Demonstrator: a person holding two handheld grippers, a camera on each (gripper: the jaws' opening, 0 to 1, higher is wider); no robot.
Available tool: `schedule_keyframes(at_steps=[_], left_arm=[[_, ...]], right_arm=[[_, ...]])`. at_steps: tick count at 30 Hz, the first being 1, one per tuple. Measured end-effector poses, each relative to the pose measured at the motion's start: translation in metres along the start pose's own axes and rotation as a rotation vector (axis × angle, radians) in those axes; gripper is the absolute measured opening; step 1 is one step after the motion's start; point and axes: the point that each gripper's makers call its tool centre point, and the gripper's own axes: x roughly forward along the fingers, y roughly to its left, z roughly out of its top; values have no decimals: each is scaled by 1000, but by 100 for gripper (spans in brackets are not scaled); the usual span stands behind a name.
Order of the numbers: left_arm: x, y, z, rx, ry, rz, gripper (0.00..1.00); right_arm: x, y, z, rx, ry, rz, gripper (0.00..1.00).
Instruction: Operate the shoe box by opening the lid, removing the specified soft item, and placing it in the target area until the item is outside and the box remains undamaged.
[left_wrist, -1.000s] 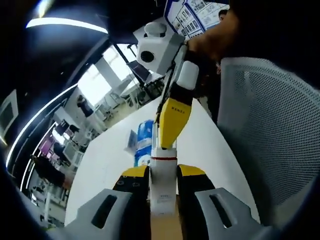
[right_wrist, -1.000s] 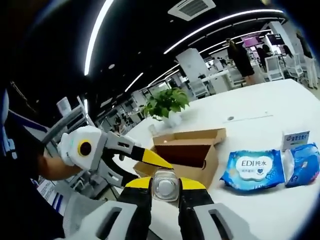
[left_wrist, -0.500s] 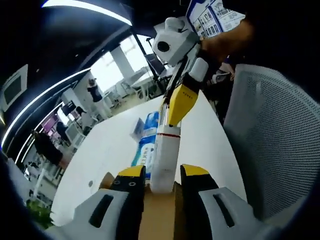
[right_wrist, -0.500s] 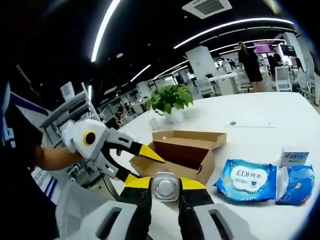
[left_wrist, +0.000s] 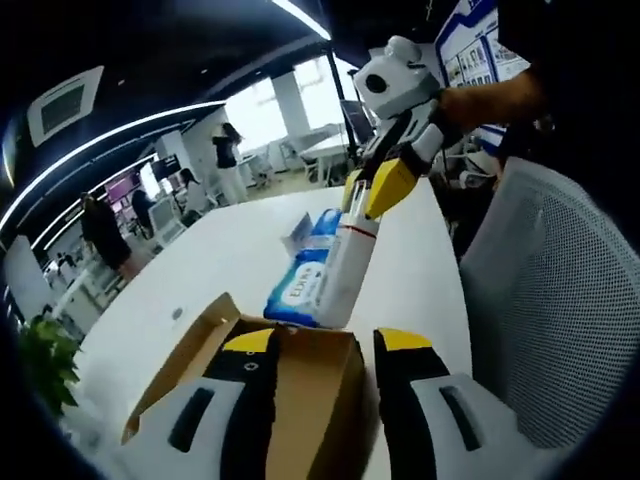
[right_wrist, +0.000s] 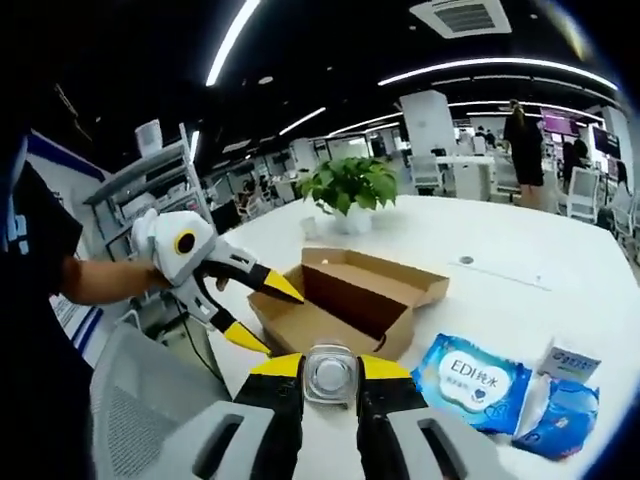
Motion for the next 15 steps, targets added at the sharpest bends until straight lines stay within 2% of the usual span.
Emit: schedule_keyframes(at_steps=[6, 13, 15], left_arm=[[-8, 2, -9, -57, 9, 24, 44], [-20, 2, -17, -137, 10, 70, 49], [-23, 2, -19, -152, 12, 83, 50]], right_arm=[[-4, -17, 2, -155, 71, -4, 15], [-6, -34, 8, -235, 129, 16, 15], [-6, -38, 8, -282, 154, 24, 15]])
